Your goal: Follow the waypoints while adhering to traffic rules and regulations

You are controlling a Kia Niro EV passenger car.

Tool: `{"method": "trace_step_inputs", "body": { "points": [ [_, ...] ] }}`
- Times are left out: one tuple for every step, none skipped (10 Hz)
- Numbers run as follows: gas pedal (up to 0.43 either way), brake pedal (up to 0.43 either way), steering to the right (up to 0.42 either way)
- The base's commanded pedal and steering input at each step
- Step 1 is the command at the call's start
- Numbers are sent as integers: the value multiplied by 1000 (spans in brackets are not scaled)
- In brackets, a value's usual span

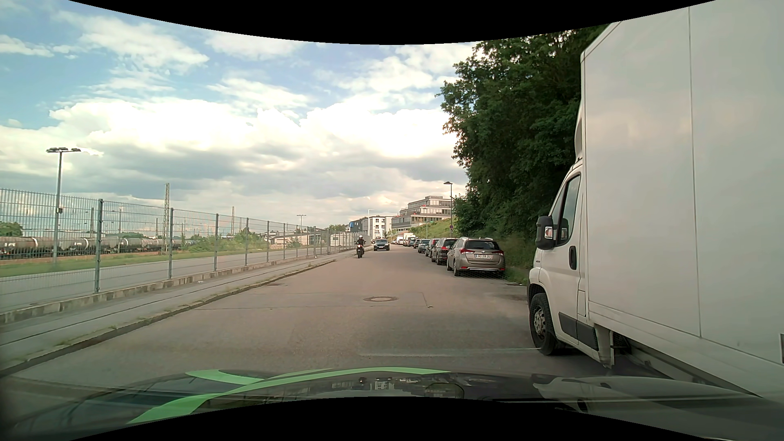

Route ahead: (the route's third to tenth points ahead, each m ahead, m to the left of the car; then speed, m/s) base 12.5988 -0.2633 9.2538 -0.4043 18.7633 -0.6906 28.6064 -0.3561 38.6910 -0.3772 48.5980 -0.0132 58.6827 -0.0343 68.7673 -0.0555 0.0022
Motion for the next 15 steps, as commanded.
{"method": "trace_step_inputs", "body": {
  "points": [
    [0,500,974],
    [0,500,975],
    [0,500,975],
    [0,500,975],
    [0,500,975],
    [0,506,975],
    [0,500,975],
    [0,506,975],
    [0,500,975],
    [0,500,975],
    [0,500,975],
    [0,500,975],
    [0,500,975],
    [0,500,975],
    [0,500,975]
  ]
}}
